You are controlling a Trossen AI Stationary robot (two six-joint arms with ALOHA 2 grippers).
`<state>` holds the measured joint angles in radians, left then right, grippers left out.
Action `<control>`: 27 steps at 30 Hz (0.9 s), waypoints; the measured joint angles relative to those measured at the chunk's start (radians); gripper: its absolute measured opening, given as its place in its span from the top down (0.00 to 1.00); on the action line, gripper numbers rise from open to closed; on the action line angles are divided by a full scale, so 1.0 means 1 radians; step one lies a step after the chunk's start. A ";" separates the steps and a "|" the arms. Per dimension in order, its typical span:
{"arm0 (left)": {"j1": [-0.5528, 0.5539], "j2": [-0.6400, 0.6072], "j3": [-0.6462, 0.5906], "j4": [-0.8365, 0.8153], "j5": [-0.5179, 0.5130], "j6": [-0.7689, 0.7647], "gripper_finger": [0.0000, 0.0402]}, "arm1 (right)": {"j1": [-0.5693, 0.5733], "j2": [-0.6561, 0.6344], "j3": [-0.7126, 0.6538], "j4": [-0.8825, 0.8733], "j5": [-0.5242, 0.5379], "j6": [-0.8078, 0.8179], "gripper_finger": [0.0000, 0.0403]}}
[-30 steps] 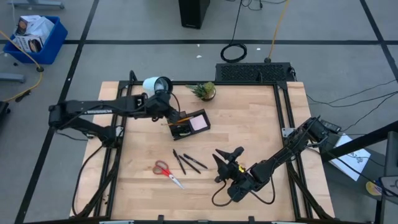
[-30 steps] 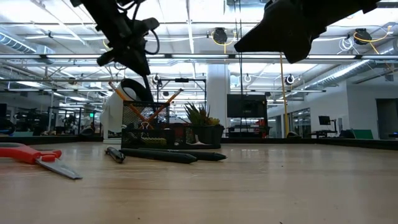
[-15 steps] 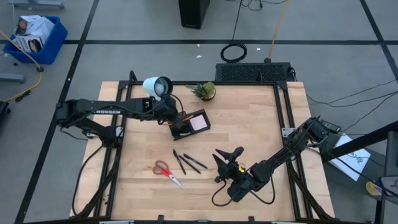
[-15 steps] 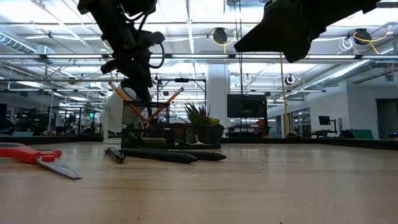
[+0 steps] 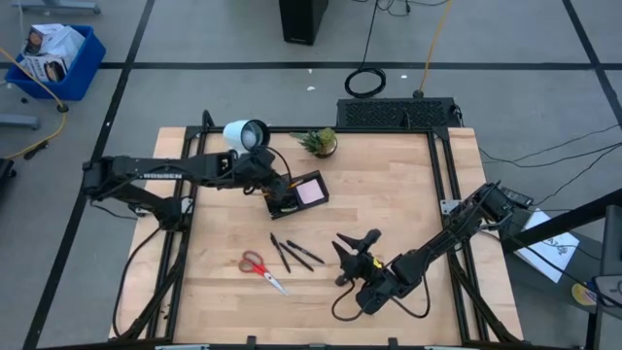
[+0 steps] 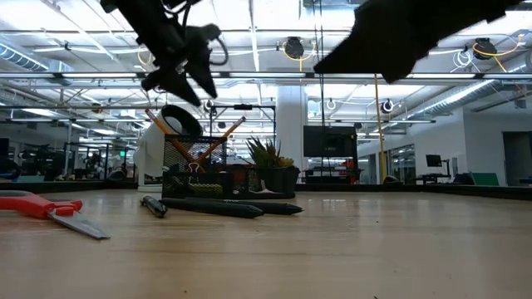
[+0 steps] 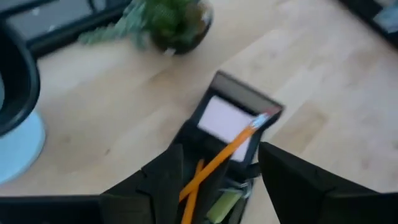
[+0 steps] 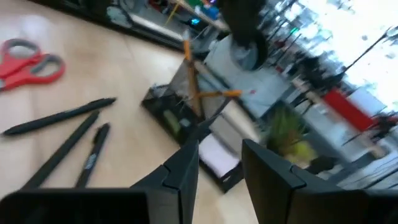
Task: Pick and place office supplies into organizer
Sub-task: Put the black pen into the black desk organizer
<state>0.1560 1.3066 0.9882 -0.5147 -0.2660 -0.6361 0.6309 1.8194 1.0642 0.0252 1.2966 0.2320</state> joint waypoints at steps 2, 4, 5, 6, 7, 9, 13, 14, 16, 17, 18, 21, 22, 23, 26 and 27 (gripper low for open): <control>-0.018 -0.025 -0.001 0.035 -0.002 0.028 0.46 | -0.009 0.000 -0.030 0.021 -0.070 0.048 0.71; -0.046 -0.049 0.000 0.084 -0.012 0.057 0.46 | -0.024 0.000 -0.071 0.041 -0.152 0.101 0.71; -0.064 -0.062 0.000 0.102 -0.024 0.073 0.46 | -0.033 0.000 -0.098 0.073 -0.190 0.116 0.71; -0.087 -0.074 0.000 0.120 -0.042 0.086 0.46 | -0.041 0.000 -0.127 0.113 -0.228 0.126 0.71; -0.112 -0.083 0.000 0.147 -0.063 0.098 0.46 | -0.048 0.000 -0.157 0.164 -0.258 0.133 0.71; -0.166 -0.103 0.000 0.185 -0.108 0.126 0.46 | -0.061 0.000 -0.214 0.298 -0.335 0.135 0.71; -0.316 -0.111 -0.015 0.267 -0.238 0.198 0.46 | -0.089 0.000 -0.281 0.496 -0.565 0.172 0.71; -0.359 -0.110 -0.034 0.304 -0.278 0.230 0.46 | -0.094 0.000 -0.282 0.497 -0.604 0.191 0.71; -0.433 -0.105 -0.085 0.429 -0.316 0.304 0.46 | -0.097 0.000 -0.279 0.497 -0.650 0.230 0.71; -0.462 -0.100 -0.115 0.503 -0.316 0.338 0.46 | -0.097 0.000 -0.275 0.495 -0.662 0.250 0.71; -0.486 -0.098 -0.154 0.580 -0.310 0.369 0.46 | -0.096 0.000 -0.271 0.497 -0.669 0.263 0.71; -0.551 -0.096 -0.264 0.778 -0.292 0.434 0.46 | -0.092 0.000 -0.266 0.498 -0.650 0.273 0.71; -0.567 -0.098 -0.294 0.836 -0.291 0.448 0.46 | -0.091 0.002 -0.265 0.496 -0.646 0.280 0.71; -0.581 -0.105 -0.323 0.879 -0.292 0.454 0.46 | -0.091 0.013 -0.258 0.496 -0.642 0.289 0.71; -0.600 -0.112 -0.382 0.962 -0.293 0.455 0.46 | -0.086 0.073 -0.222 0.493 -0.641 0.297 0.71; -0.603 -0.112 -0.393 0.981 -0.293 0.455 0.46 | -0.085 0.101 -0.201 0.489 -0.639 0.290 0.71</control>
<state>-0.4471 1.1951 0.5954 0.4667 -0.5594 -0.1812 0.5457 1.9201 0.8628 0.5146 0.6572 0.5220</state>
